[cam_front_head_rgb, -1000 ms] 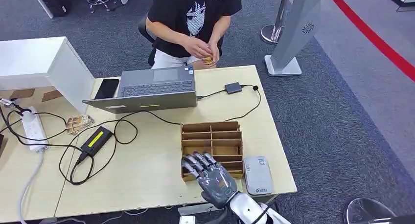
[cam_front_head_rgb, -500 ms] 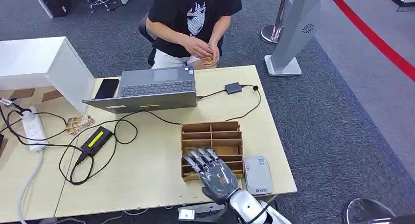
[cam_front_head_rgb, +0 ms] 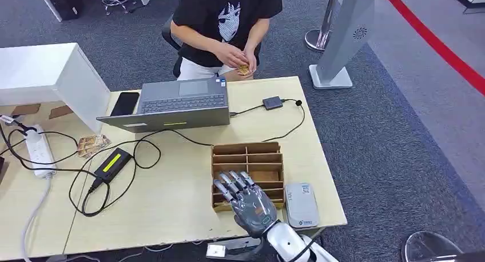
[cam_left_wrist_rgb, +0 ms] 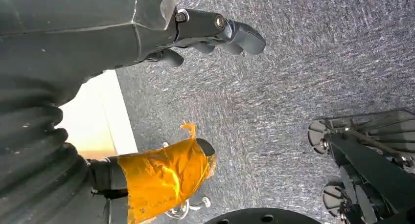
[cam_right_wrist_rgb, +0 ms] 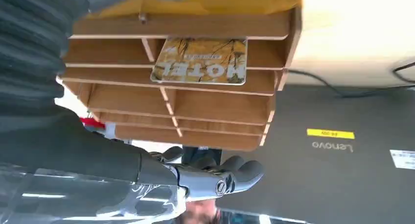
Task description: Pass the card to the sensor for recognition and then transmit it.
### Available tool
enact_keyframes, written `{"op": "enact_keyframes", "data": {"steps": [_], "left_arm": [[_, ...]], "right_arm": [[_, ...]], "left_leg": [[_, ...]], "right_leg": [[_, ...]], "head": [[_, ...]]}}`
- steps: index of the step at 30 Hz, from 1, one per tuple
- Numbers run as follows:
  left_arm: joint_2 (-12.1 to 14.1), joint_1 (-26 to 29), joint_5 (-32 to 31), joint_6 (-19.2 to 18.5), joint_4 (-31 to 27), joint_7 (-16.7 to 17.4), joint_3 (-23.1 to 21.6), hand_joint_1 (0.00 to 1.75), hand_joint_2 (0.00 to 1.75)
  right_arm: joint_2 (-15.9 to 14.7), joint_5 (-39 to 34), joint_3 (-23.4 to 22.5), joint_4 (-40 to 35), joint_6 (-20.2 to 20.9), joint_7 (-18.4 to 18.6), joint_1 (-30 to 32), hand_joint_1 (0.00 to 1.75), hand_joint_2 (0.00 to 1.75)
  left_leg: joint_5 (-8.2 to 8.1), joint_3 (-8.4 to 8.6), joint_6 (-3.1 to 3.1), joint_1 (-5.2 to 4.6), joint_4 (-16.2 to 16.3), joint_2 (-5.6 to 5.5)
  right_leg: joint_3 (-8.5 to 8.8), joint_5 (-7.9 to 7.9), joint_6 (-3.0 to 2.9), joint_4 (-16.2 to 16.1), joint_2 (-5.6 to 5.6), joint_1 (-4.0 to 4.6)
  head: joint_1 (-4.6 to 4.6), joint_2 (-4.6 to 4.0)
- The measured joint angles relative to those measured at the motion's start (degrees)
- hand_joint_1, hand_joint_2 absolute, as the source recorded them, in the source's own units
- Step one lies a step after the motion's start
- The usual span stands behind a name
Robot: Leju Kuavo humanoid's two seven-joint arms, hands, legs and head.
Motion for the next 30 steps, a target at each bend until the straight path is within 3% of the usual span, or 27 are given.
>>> {"op": "enact_keyframes", "data": {"steps": [9, 17, 30], "left_arm": [[-0.11, -0.09, 0.57, -0.02, 0.00, -0.66, 0.09, 0.00, 1.75], [-0.11, -0.13, -0.11, 0.00, -0.02, -0.68, 0.09, 0.00, 1.75], [-0.11, -0.12, -0.26, 0.04, -0.17, -0.50, 0.09, 0.00, 1.75]], "right_arm": [[1.27, 5.21, -2.10, 4.46, -1.97, 2.89, -0.23, 1.75, 1.75], [2.40, 5.30, -4.02, 8.13, -4.15, 2.63, -1.16, 1.75, 1.75], [2.99, 5.30, -5.68, 7.06, -4.72, 1.73, -0.71, 1.75, 1.75]], "left_leg": [[0.01, 0.00, 0.02, 0.00, 0.00, 0.00], [0.01, 0.04, 0.02, 0.00, 0.00, -0.01], [0.02, 0.07, 0.03, 0.00, 0.00, 0.00]], "right_leg": [[0.00, 0.00, 0.00, 0.00, 0.00, 0.00], [0.06, 0.00, 0.00, 0.00, -0.02, 0.00], [0.09, 0.01, 0.01, 0.00, -0.02, 0.00]], "head": [[0.00, 0.00], [0.00, 0.00], [0.00, 0.00]]}}
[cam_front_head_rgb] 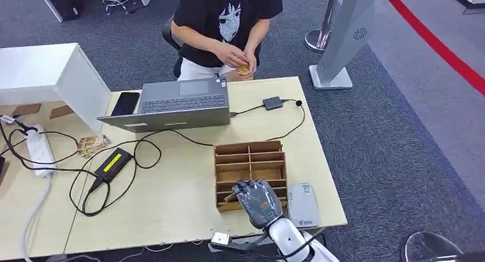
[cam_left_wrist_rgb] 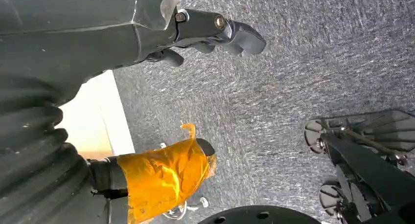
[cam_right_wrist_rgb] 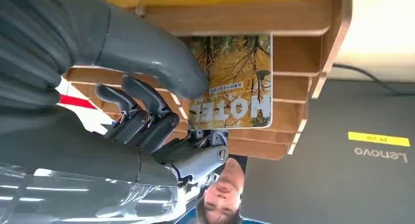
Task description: Pass the card to the sensor for recognition and then transmit it.
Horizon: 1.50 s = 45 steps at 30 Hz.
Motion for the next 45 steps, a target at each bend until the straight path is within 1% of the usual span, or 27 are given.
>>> {"op": "enact_keyframes", "data": {"steps": [5, 8, 13, 16, 20, 22, 24, 28, 30, 34, 37, 38, 41, 45], "left_arm": [[-0.02, 0.00, 0.02, 0.00, 0.00, 0.07, 0.00, 0.00, 1.75], [-0.02, 0.01, 0.11, 0.00, 0.00, 0.17, 0.00, 0.00, 1.75], [-0.04, 0.01, 0.20, 0.02, 0.00, 0.33, 0.02, 0.00, 1.75], [-0.04, 0.01, 0.24, 0.02, 0.00, 0.33, 0.09, 0.00, 1.75], [-0.04, 0.01, 0.26, 0.02, 0.00, 0.44, 0.22, 0.00, 1.75], [-0.04, 0.01, 0.13, 0.00, 0.00, 0.44, 0.20, 0.00, 1.75], [0.00, 0.00, -0.46, -0.15, 0.00, 0.44, 0.20, 0.00, 1.75], [0.31, -0.10, -2.36, -0.66, 0.00, 0.09, -0.02, 0.00, 1.75], [0.72, -0.19, -3.30, -1.07, 0.00, -0.04, -0.70, 0.00, 1.75], [1.51, -0.46, -3.65, -1.70, 0.00, -0.35, -2.47, 0.00, 1.75], [1.81, -0.46, -3.72, -1.88, 0.02, -0.57, -3.41, 0.00, 1.75], [1.97, -0.46, -3.74, -1.97, 0.02, -0.59, -3.78, 0.00, 1.75], [2.25, -0.98, -3.76, -2.38, 0.04, -0.70, -4.94, 0.00, 1.75], [2.49, -1.10, -3.76, -2.56, 0.07, -0.72, -5.95, 0.00, 1.75]], "right_arm": [[0.00, 0.00, -0.79, -2.34, -0.28, -0.53, 0.85, 1.75, 1.75], [-0.02, -0.04, -1.46, -6.20, -0.72, -1.35, 1.62, 1.73, 1.75], [-0.06, -0.26, -2.51, -11.55, -1.20, -2.10, 2.45, 1.75, 1.75], [-0.09, -0.41, -2.97, -14.18, -1.46, -2.58, 2.75, 1.73, 1.75], [-0.13, -1.80, -3.43, -16.50, -1.44, -3.59, 3.08, 1.75, 1.75], [-0.13, -4.44, -3.50, -17.71, -0.56, -5.12, 2.90, 1.75, 1.75], [-0.11, -7.42, -3.52, -18.60, 1.69, -6.36, 1.60, 1.75, 1.75], [1.10, -12.53, -4.22, -18.27, 6.41, -6.80, -4.79, 1.75, 1.75], [2.46, -14.14, -5.31, -16.06, 8.48, -6.18, -9.58, 1.75, 1.75], [5.21, -14.03, -8.86, -8.05, 10.91, -3.06, -20.81, 1.75, 1.75], [6.66, -13.24, -11.35, -2.98, 11.83, -1.31, -25.58, 1.75, 1.75], [7.40, -12.86, -11.97, 0.70, 12.52, -0.40, -28.23, 1.75, 1.75], [9.18, -11.50, -15.07, 8.44, 13.61, 3.47, -35.67, 1.75, 1.75], [10.71, -9.55, -16.79, 16.69, 14.51, 5.49, -41.67, 1.75, 1.75]], "left_leg": [[0.00, -0.01, 0.00, 0.00, 0.00, 0.00], [0.00, -0.01, 0.00, 0.00, 0.00, 0.00], [0.00, -0.01, 0.00, 0.00, 0.00, 0.01], [0.00, -0.01, 0.00, 0.00, 0.00, 0.01], [0.00, -0.01, 0.00, 0.00, 0.00, 0.01], [0.00, -0.02, 0.00, 0.00, 0.00, 0.01], [0.02, -0.02, -0.02, 0.00, 0.00, 0.03], [0.09, 0.00, -0.01, 0.01, 0.00, 0.11], [0.19, -0.01, -0.11, 0.01, 0.00, 0.11], [0.38, -0.04, -0.10, 0.02, -0.01, 0.10], [0.42, -0.09, -0.13, 0.02, 0.00, 0.01], [0.46, -0.16, -0.17, -0.01, 0.00, 0.12], [0.52, -0.24, -0.13, 0.01, 0.00, 0.13], [0.56, -0.23, -0.14, 0.01, 0.00, 0.15]], "right_leg": [[-0.02, 0.00, 0.00, 0.00, 0.01, 0.00], [-0.03, 0.00, 0.00, 0.00, 0.01, 0.00], [-0.03, 0.00, 0.00, 0.00, 0.01, 0.00], [-0.03, 0.00, 0.00, 0.00, 0.02, 0.00], [-0.03, 0.00, 0.00, 0.00, 0.02, 0.00], [-0.02, 0.00, 0.00, 0.01, 0.01, 0.00], [-0.02, 0.03, -0.01, 0.02, 0.03, 0.00], [-0.03, 0.08, -0.02, 0.03, 0.09, 0.00], [-0.06, 0.18, -0.04, 0.04, 0.12, 0.01], [-0.10, 0.33, -0.07, 0.07, 0.14, 0.01], [-0.12, 0.35, -0.08, 0.11, 0.04, 0.01], [-0.29, 0.48, -0.13, 0.15, 0.15, 0.00], [-0.33, 0.56, -0.09, 0.13, 0.17, 0.00], [-0.35, 0.57, -0.09, 0.13, 0.21, 0.00]], "head": [[-0.02, 0.00], [-0.02, 0.00], [0.00, 0.00], [0.00, 0.00], [0.00, 0.00], [0.00, 0.00], [-0.02, 0.02], [0.00, 0.00], [-0.04, 0.02], [-0.02, 0.00], [0.07, 0.00], [-0.04, 0.00], [0.02, 0.00], [0.00, 0.00]]}}
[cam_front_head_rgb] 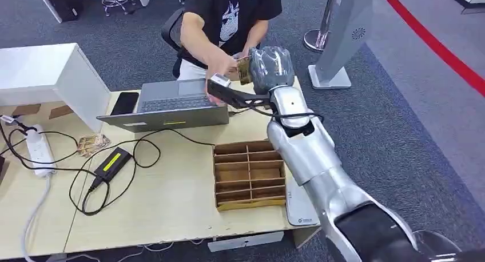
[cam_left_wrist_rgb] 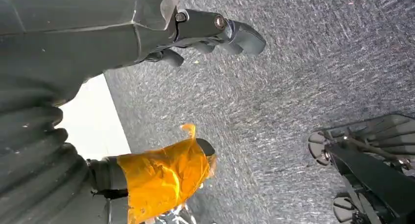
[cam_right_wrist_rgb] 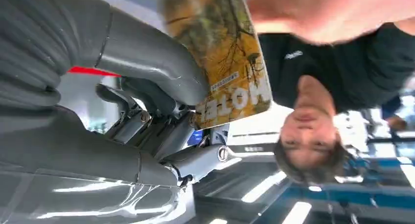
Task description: Pass the card to the sensor for recognition and then transmit it.
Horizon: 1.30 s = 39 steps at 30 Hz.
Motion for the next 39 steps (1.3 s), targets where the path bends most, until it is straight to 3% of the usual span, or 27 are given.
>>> {"op": "enact_keyframes", "data": {"steps": [3, 4, 8, 13, 19, 22, 29, 34, 36, 39], "left_arm": [[0.07, -0.14, 0.00, -0.04, 0.02, 0.00, -0.44, 0.00, 1.75], [0.09, -0.14, 0.00, -0.11, 0.02, 0.00, -0.55, 0.00, 1.75], [0.26, -0.17, 0.00, -0.20, 0.04, -0.04, -0.87, 0.00, 1.75], [0.66, -0.21, 0.02, -0.35, 0.11, -0.07, -0.98, 0.00, 1.75], [1.05, -0.19, 0.04, -0.44, 0.15, -0.07, -1.00, 0.00, 1.75], [1.23, -0.20, 0.04, -0.46, 0.17, -0.24, -1.00, 0.00, 1.75], [1.64, 0.06, 0.04, -0.44, 0.52, -0.48, -1.26, 0.00, 1.75], [1.75, 0.22, 0.04, 0.04, 0.61, -0.55, -1.46, 0.00, 1.75], [1.73, 0.25, 0.07, 0.20, 0.61, -0.55, -1.46, 0.00, 1.75], [1.75, 0.52, 0.17, 0.44, 0.61, -0.55, -1.46, 0.00, 1.75]], "right_arm": [[0.92, 0.48, -0.87, 4.13, 0.09, 0.39, -2.17, 1.69, 1.75], [1.18, 0.29, -1.22, 5.04, 0.07, 0.28, -2.48, 0.03, 1.75], [2.88, -6.66, -3.67, 8.23, 1.83, -3.27, -3.31, 0.00, 1.75], [3.89, -25.19, -5.84, 11.45, 4.50, -7.85, -4.53, 0.00, 1.75], [4.04, -33.97, -10.17, 14.73, 5.31, -9.95, -6.02, 0.00, 1.75], [3.25, -40.21, -14.69, 16.39, 5.51, -11.24, -6.72, 0.00, 1.75], [-6.10, -63.45, -33.60, 21.81, 6.47, -15.34, -6.20, 0.00, 1.75], [-14.34, -79.56, -50.09, 26.32, 15.27, -21.91, 1.44, 0.00, 1.75], [-16.75, -85.58, -56.79, 28.17, 19.41, -22.91, 5.94, 0.00, 1.75], [-19.11, -91.59, -64.24, 30.29, 22.38, -22.56, 12.84, 0.00, 1.75]], "left_leg": [[0.00, 0.00, 0.00, 0.00, 0.00, 0.00], [0.00, 0.00, 0.00, 0.00, 0.00, -0.01], [0.00, 0.00, -0.01, 0.01, -0.01, -0.01], [0.01, -0.01, -0.01, 0.01, -0.01, -0.01], [0.01, -0.02, -0.01, 0.00, 0.00, -0.02], [0.01, -0.01, -0.01, 0.00, 0.02, -0.03], [0.06, -0.04, 0.10, -0.02, 0.09, -0.53], [-0.07, -0.01, 0.28, -0.01, 0.10, -0.67], [-0.13, -0.03, 0.36, -0.01, 0.09, -0.69], [-0.22, 0.01, 0.35, 0.01, 0.06, -0.64]], "right_leg": [[0.00, 0.00, 0.00, 0.00, 0.00, 0.00], [0.00, 0.00, 0.00, 0.00, -0.01, 0.00], [-0.02, 0.00, 0.00, 0.01, 0.00, 0.01], [-0.02, 0.00, 0.00, 0.01, -0.01, 0.01], [-0.02, 0.00, 0.00, -0.01, -0.02, 0.01], [-0.03, 0.00, 0.00, -0.05, -0.03, 0.00], [0.16, 0.00, 0.09, -0.23, -0.52, 0.00], [0.31, -0.04, 0.22, -0.37, -0.64, 0.00], [0.36, -0.10, 0.29, -0.39, -0.66, 0.00], [0.32, -0.13, 0.27, -0.40, -0.60, 0.01]], "head": [[-0.02, 0.00], [0.00, 0.00], [0.00, 0.00], [0.00, 0.00], [0.00, 0.00], [-0.02, 0.00], [-0.02, 0.02], [0.00, 0.00], [-0.02, 0.00], [-0.02, 0.00]]}}
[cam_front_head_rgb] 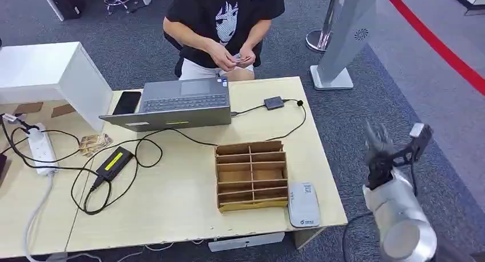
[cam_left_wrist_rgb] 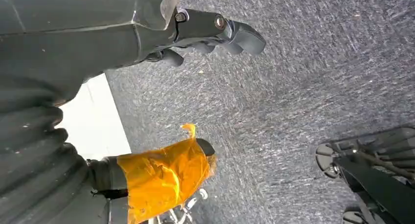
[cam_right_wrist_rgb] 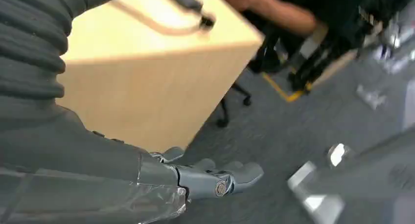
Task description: Pass the card to the sensor for recognition and then transmit it.
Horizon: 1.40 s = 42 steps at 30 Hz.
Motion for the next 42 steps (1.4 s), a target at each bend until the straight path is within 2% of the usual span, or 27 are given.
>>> {"op": "enact_keyframes", "data": {"steps": [3, 5, 10, 12, 15, 16, 17, 19, 20, 21, 22, 23, 24, 25, 26, 27, 29, 31, 32, 34, 39, 42], "left_arm": [[-0.07, 0.39, 0.18, 0.11, 0.00, 0.02, 0.02, 0.00, 1.75], [-0.09, 0.74, 0.28, 0.11, 0.00, 0.04, 0.09, 0.00, 1.75], [-0.09, 0.72, 0.52, 0.09, 0.00, 0.07, 0.13, 0.00, 1.75], [-0.13, 0.65, 0.94, 0.15, 0.00, 0.22, 0.20, 0.00, 1.75], [-0.70, 0.78, 2.16, 0.44, 0.00, 0.72, 1.09, 0.00, 1.75], [-0.90, 0.88, 2.32, 0.44, 0.00, 0.74, 1.44, 0.00, 1.75], [-1.05, 0.92, 2.14, 0.44, -0.02, 0.74, 1.62, 0.00, 1.75], [-1.47, 0.79, 1.20, 0.46, -0.02, 0.74, 1.62, 0.00, 1.75], [-1.62, 0.76, 1.20, 0.46, -0.02, 0.74, 1.62, 0.00, 0.00], [-1.71, 0.76, 1.20, 0.44, -0.02, 0.74, 1.64, 0.00, 0.00], [-1.73, 0.75, 1.20, 0.39, -0.02, 0.74, 1.68, 0.00, 0.00], [-1.77, 0.71, 1.20, 0.33, -0.04, 0.74, 1.73, 0.00, 1.75], [-1.97, 0.63, 1.20, 0.22, -0.04, 0.74, 1.79, 0.00, 1.75], [-2.05, 0.58, 1.20, 0.09, -0.07, 0.74, 1.90, 0.00, 1.75], [-2.23, 0.54, 1.07, -0.07, -0.11, 0.74, 1.92, 1.24, 1.75], [-2.25, 0.53, 0.83, -0.20, -0.13, 0.72, 1.92, 1.68, 1.75], [-2.27, 0.48, 0.52, -0.68, -0.13, 0.59, 1.92, 1.75, 1.75], [-2.27, 0.49, 0.33, -1.38, -0.13, 0.46, 1.92, 1.75, 1.75], [-2.25, 0.49, 0.28, -1.51, -0.13, 0.33, 1.92, 1.75, 1.75], [-2.19, 0.46, 0.20, -1.92, -0.11, 0.04, 1.92, 1.75, 1.75], [-1.88, 0.44, 0.15, -2.08, -0.11, 0.00, 1.92, 1.75, 1.75], [-1.90, 0.47, 0.17, -2.08, -0.11, 0.00, 1.92, 1.75, 1.75]], "right_arm": [[-0.96, -3.23, -6.51, 1.97, 0.85, 0.98, 8.28, 0.00, 1.75], [-1.03, -3.23, -9.31, 3.13, -0.09, 1.46, 13.42, 0.00, 1.75], [-1.03, -2.29, -12.84, 5.02, -1.96, 1.96, 20.66, 0.00, 1.75], [-1.03, -1.83, -13.52, 5.64, -4.27, 3.81, 22.32, 0.00, 1.75], [-0.02, 4.52, -13.37, 6.75, -10.15, 5.79, 26.32, 0.00, 1.75], [0.57, 7.79, -12.65, 7.27, -12.55, 7.93, 27.70, 0.00, 1.75], [1.16, 11.54, -11.72, 7.82, -15.64, 11.73, 28.91, 0.00, 1.75], [2.04, 21.03, -7.70, 8.65, -22.04, 22.02, 30.87, 0.00, 1.75], [2.38, 22.93, -5.62, 8.78, -23.30, 22.46, 31.59, 0.00, 1.75], [2.41, 23.79, -4.49, 8.78, -23.96, 20.20, 31.96, 0.00, 1.75], [2.41, 25.28, -3.24, 8.78, -24.97, 15.46, 32.07, 0.00, 1.75], [2.36, 26.84, -2.28, 8.78, -25.80, 12.44, 31.91, 1.55, 1.75], [2.28, 30.56, -0.18, 8.74, -26.19, 9.59, 31.53, 1.71, 1.75], [2.30, 34.60, 2.29, 8.72, -25.54, 8.59, 31.06, 1.71, 1.75], [2.30, 37.67, 4.60, 8.72, -24.49, 8.56, 30.39, 1.75, 1.75], [2.41, 40.42, 6.77, 8.72, -23.25, 8.59, 29.67, 1.75, 1.75], [3.11, 48.84, 11.76, 8.70, -19.93, 8.41, 28.39, 1.75, 1.75], [4.05, 59.96, 19.98, 8.70, -17.16, 8.79, 27.56, 1.75, 1.75], [4.49, 62.35, 23.28, 8.72, -16.48, 9.58, 27.35, 1.75, 1.75], [5.38, 61.49, 27.69, 8.83, -14.69, 11.87, 27.38, 1.75, 1.75], [4.63, 58.38, 29.73, 8.98, -15.00, 18.60, 28.88, 1.75, 1.75], [4.07, 58.76, 29.91, 9.22, -15.59, 20.44, 30.51, 1.75, 1.75]], "left_leg": [[-0.08, -0.01, 0.04, 0.01, -0.06, -0.12], [-0.13, -0.02, 0.01, 0.01, -0.07, -0.10], [-0.18, 0.00, -0.03, 0.00, -0.10, 0.09], [-0.18, 0.06, -0.02, 0.00, -0.09, 0.13], [-0.21, 0.06, 0.02, 0.00, -0.09, -0.04], [-0.21, 0.04, 0.01, 0.00, -0.09, -0.05], [-0.21, 0.04, 0.01, 0.00, -0.10, -0.01], [-0.25, 0.02, -0.04, -0.01, -0.10, 0.02], [-0.25, 0.02, -0.04, -0.04, -0.10, 0.04], [-0.25, 0.03, -0.04, -0.06, -0.11, 0.11], [-0.26, 0.04, -0.05, -0.06, -0.11, 0.22], [-0.26, 0.06, -0.05, -0.05, -0.12, 0.34], [-0.25, 0.07, -0.05, -0.03, -0.11, 0.37], [-0.25, 0.08, -0.05, -0.04, -0.11, 0.39], [-0.24, 0.10, -0.05, -0.05, -0.10, 0.44], [-0.24, 0.14, -0.05, -0.06, -0.10, 0.50], [-0.17, 0.18, -0.01, -0.04, -0.08, 0.51], [-0.15, 0.23, -0.03, -0.01, -0.08, 0.50], [-0.15, 0.24, -0.03, -0.01, -0.08, 0.48], [-0.14, 0.26, -0.04, -0.03, -0.08, 0.37], [-0.17, 0.22, -0.04, -0.04, -0.08, 0.38], [-0.22, 0.17, 0.02, -0.06, -0.08, 0.37]], "right_leg": [[0.07, -0.23, 0.09, 0.01, -0.12, 0.01], [0.05, -0.28, 0.02, 0.04, -0.12, 0.01], [0.01, -0.30, 0.02, 0.06, 0.09, 0.01], [0.01, -0.31, 0.03, 0.05, 0.12, 0.01], [0.14, -0.38, 0.08, 0.04, -0.10, 0.01], [0.12, -0.38, 0.08, 0.05, -0.10, 0.01], [0.12, -0.38, 0.07, 0.05, -0.06, 0.01], [0.12, -0.38, 0.07, 0.05, -0.03, 0.01], [0.12, -0.38, 0.07, 0.07, 0.00, 0.00], [0.10, -0.36, 0.06, 0.08, 0.07, -0.02], [0.09, -0.35, 0.05, 0.08, 0.20, -0.02], [0.10, -0.33, 0.05, 0.08, 0.26, -0.01], [0.11, -0.31, 0.06, 0.08, 0.31, -0.01], [0.11, -0.29, 0.05, 0.08, 0.32, -0.01], [0.10, -0.27, 0.05, 0.07, 0.34, -0.01], [0.11, -0.23, 0.08, 0.07, 0.38, -0.02], [0.13, -0.21, 0.07, 0.07, 0.41, -0.02], [0.13, -0.19, 0.05, 0.08, 0.40, -0.01], [0.12, -0.19, 0.05, 0.08, 0.39, -0.01], [0.12, -0.21, 0.04, 0.12, 0.30, -0.01], [0.11, -0.28, 0.03, 0.12, 0.32, 0.00], [0.11, -0.30, 0.06, 0.10, 0.31, -0.01]], "head": [[0.00, 0.00], [0.00, 0.00], [0.00, 0.02], [0.00, 0.00], [0.00, 0.00], [0.02, 0.00], [-0.02, 0.00], [-0.02, 0.00], [0.00, 0.02], [-0.04, 0.00], [0.00, 0.02], [-0.02, 0.00], [0.02, 0.00], [0.00, 0.02], [0.02, 0.02], [0.00, 0.00], [0.00, 0.00], [0.02, 0.00], [-0.02, 0.02], [-0.04, 0.00], [-0.02, 0.02], [0.00, 0.00]]}}
